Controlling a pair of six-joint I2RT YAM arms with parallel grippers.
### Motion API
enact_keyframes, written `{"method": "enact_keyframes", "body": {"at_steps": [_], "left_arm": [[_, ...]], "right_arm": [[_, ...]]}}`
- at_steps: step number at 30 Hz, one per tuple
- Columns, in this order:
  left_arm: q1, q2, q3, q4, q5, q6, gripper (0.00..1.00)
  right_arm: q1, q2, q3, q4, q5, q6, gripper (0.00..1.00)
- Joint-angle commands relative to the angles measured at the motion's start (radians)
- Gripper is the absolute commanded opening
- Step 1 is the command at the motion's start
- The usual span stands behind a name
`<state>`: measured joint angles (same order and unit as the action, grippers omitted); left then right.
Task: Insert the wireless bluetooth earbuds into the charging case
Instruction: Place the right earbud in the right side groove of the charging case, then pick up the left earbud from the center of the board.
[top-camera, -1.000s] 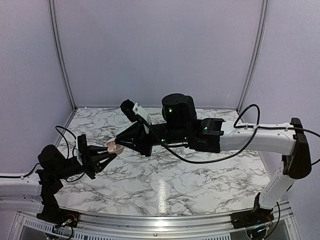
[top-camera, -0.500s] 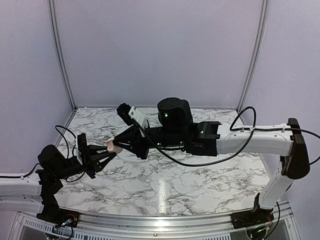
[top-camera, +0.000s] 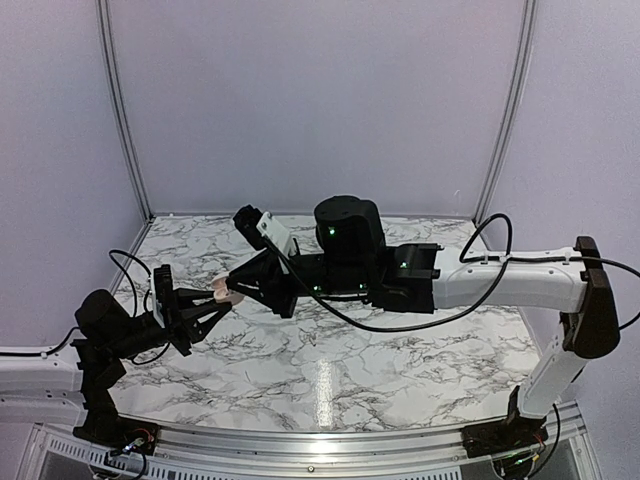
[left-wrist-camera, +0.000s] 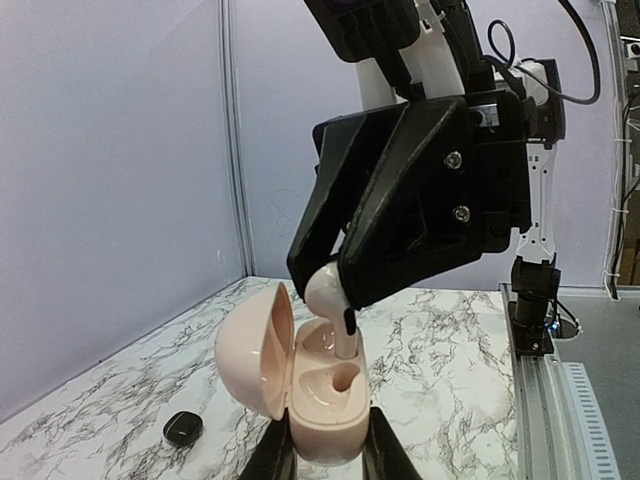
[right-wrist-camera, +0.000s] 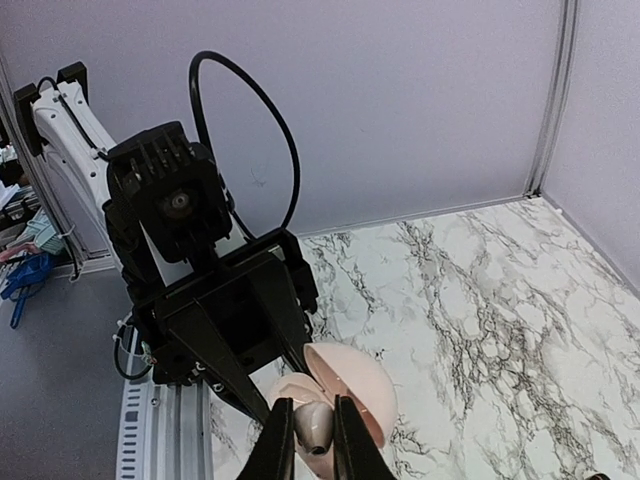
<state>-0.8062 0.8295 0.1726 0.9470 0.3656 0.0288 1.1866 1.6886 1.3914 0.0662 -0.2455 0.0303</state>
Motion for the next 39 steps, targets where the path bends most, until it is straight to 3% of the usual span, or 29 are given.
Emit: {"method": "enact_keyframes", "body": {"at_steps": [1, 10, 21, 28, 34, 39], "left_arm": [[-0.004, -0.016, 0.018, 0.07, -0.024, -0.005, 0.0], [-0.005, -0.012, 0.018, 0.07, -0.031, -0.001, 0.0], [-0.005, -0.006, 0.013, 0.07, -0.028, -0.007, 0.0], [-0.004, -0.001, 0.012, 0.061, -0.086, -0.037, 0.0], [-0.003, 0.009, 0.038, -0.006, -0.18, -0.095, 0.0], [-0.002, 0.023, 0.051, -0.04, -0.21, -0.121, 0.0]], "right_arm": [[0.011, -0.01, 0.012, -0.026, 0.02, -0.002, 0.21], [0.011, -0.019, 0.019, -0.031, 0.018, -0.002, 0.33], [-0.013, -0.092, 0.038, -0.063, 0.069, -0.054, 0.38], [-0.143, -0.152, -0.075, -0.063, 0.045, 0.02, 0.38], [-0.284, -0.105, -0.12, -0.195, 0.036, 0.022, 0.37], [-0.311, 0.017, -0.051, -0.396, 0.084, -0.027, 0.34]]}}
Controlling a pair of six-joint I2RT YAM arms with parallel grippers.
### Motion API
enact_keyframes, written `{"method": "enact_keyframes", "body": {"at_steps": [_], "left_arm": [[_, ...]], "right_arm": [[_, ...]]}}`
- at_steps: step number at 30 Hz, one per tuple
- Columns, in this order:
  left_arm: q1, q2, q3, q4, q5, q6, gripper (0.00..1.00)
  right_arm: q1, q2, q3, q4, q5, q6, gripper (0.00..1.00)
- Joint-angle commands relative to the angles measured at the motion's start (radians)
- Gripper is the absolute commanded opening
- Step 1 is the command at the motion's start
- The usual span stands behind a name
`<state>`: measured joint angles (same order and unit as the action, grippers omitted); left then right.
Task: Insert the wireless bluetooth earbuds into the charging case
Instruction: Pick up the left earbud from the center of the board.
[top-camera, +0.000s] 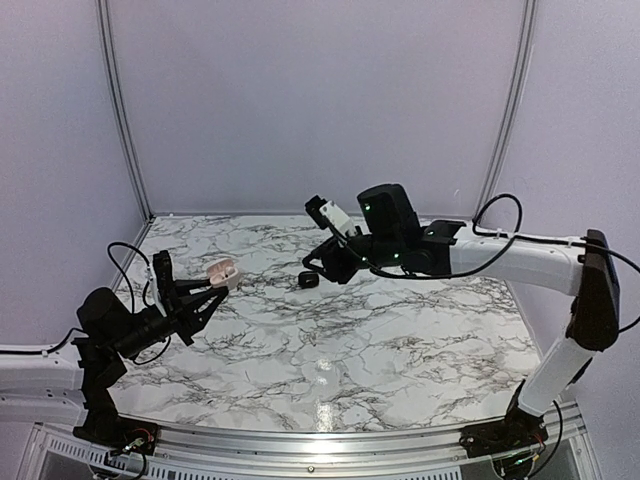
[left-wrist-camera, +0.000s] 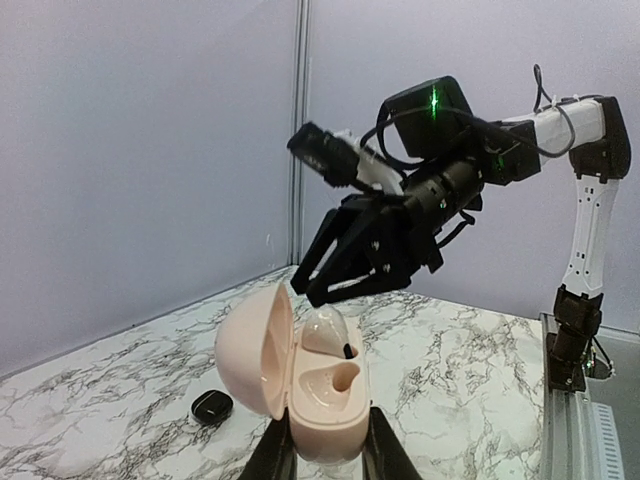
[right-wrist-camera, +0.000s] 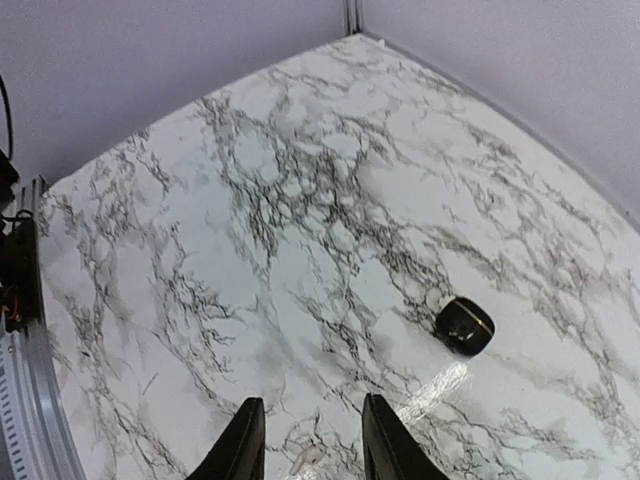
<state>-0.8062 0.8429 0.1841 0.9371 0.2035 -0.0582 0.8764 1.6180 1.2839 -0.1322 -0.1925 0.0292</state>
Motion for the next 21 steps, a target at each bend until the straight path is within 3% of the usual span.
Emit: {"method": "enact_keyframes", "body": {"at_steps": [1, 7, 21], "left_arm": [[-0.002, 0.01, 0.039, -0.034, -0.05, -0.034, 0.0], [-0.001, 0.015, 0.037, -0.037, -0.049, -0.033, 0.0], [-0.002, 0.013, 0.03, -0.037, 0.064, 0.01, 0.0]], "right_arm": [[-0.002, 0.109, 0.063, -0.224, 0.032, -0.026, 0.34], [-0.001, 0.237, 0.091, -0.325, -0.018, -0.053, 0.34], [0.001, 0.376, 0.124, -0.311, -0.088, -0.074, 0.34]]}}
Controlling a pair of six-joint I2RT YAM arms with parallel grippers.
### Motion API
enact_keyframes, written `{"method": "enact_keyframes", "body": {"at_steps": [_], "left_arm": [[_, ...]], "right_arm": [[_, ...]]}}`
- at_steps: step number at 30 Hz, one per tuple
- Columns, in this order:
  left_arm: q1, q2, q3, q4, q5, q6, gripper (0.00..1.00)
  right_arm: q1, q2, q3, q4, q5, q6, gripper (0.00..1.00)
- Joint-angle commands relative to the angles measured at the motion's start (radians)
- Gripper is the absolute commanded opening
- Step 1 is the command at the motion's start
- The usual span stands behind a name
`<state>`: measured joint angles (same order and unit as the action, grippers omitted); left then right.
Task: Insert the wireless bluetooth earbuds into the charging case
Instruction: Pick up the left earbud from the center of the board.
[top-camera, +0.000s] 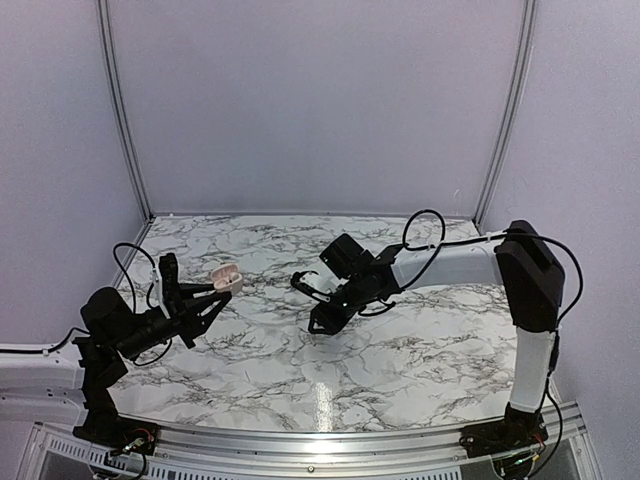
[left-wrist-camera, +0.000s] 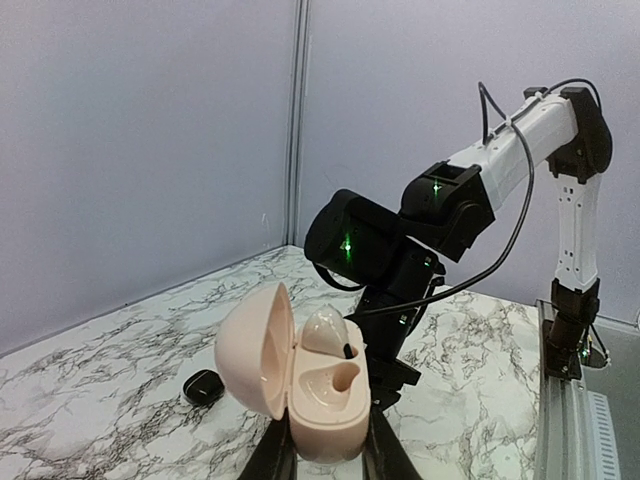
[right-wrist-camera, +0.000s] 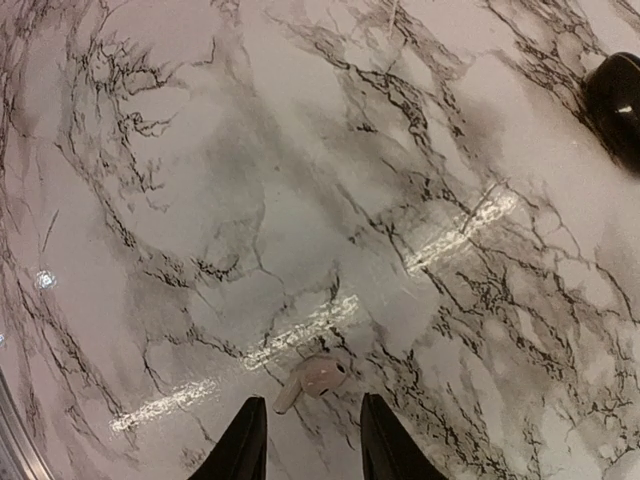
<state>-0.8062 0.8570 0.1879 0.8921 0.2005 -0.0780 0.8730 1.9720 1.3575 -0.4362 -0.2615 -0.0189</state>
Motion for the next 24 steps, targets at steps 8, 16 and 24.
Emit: {"method": "enact_keyframes", "body": {"at_steps": [8, 16, 24], "left_arm": [[-0.002, 0.002, 0.028, 0.015, 0.125, 0.033, 0.0], [-0.009, -0.001, 0.018, 0.027, 0.254, 0.113, 0.0], [-0.017, 0.002, 0.019, 0.028, 0.256, 0.118, 0.0]], "right_arm": [[-0.005, 0.019, 0.039, 0.052, -0.057, -0.073, 0.37], [-0.009, 0.079, 0.104, 0.055, -0.108, -0.068, 0.36], [-0.032, 0.118, 0.131, 0.019, -0.158, -0.066, 0.32]]}}
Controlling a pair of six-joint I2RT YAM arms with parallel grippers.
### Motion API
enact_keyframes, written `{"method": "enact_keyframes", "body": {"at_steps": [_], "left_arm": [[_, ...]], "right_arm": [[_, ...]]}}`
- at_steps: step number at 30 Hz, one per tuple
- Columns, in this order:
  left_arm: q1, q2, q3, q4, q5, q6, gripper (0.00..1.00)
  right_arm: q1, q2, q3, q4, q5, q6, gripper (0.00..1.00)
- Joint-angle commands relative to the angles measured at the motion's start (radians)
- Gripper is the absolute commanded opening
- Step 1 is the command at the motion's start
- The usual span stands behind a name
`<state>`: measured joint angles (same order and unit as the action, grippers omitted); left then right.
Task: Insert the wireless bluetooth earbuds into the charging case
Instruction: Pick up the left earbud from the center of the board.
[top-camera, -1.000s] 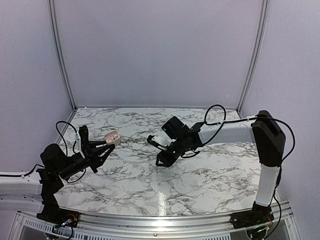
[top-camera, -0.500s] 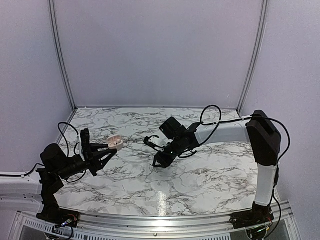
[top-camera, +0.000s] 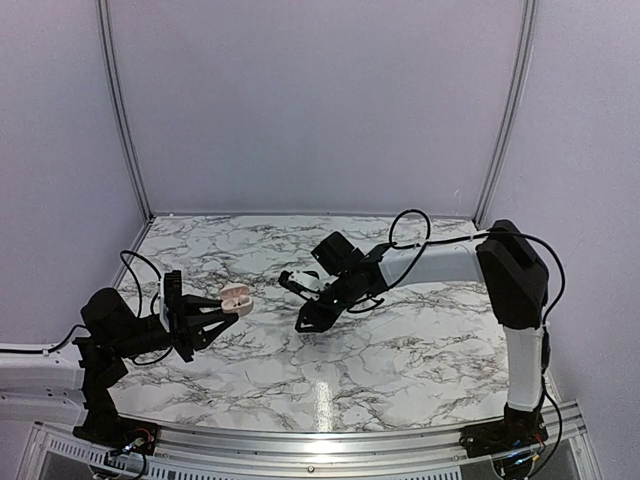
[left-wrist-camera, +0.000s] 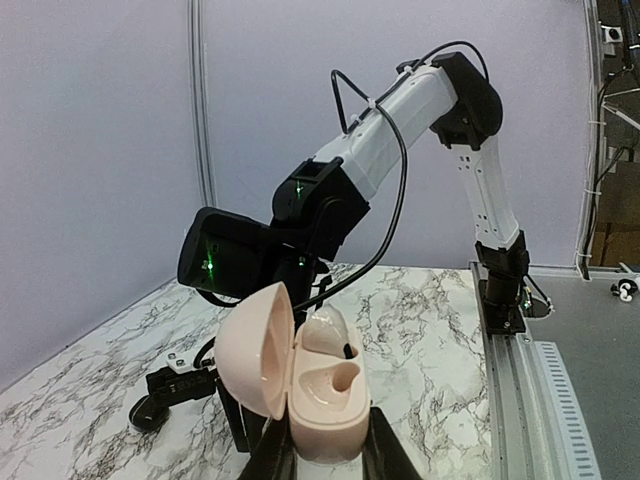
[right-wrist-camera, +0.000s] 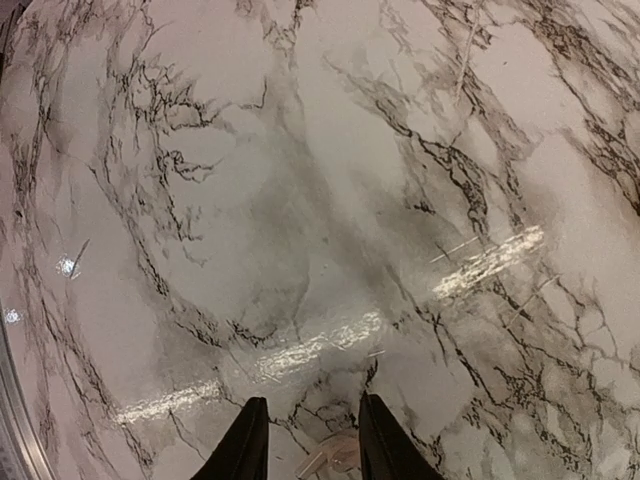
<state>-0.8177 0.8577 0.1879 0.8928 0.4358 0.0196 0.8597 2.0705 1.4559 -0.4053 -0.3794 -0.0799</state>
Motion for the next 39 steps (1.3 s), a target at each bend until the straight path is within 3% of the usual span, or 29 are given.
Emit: {"method": "enact_keyframes", "body": {"at_steps": [1, 19, 39], "left_arm": [[-0.006, 0.002, 0.019, 0.028, 0.019, 0.02, 0.0], [-0.009, 0.017, 0.022, 0.028, -0.002, 0.017, 0.0], [-0.01, 0.027, 0.024, 0.028, -0.009, 0.015, 0.0]], "right_arm": [[-0.022, 0.02, 0.029, -0.011, -0.048, -0.001, 0.32], [-0.091, 0.07, -0.032, 0.028, -0.26, 0.035, 0.31], [-0.096, -0.063, -0.226, 0.107, -0.342, 0.05, 0.32]]}}
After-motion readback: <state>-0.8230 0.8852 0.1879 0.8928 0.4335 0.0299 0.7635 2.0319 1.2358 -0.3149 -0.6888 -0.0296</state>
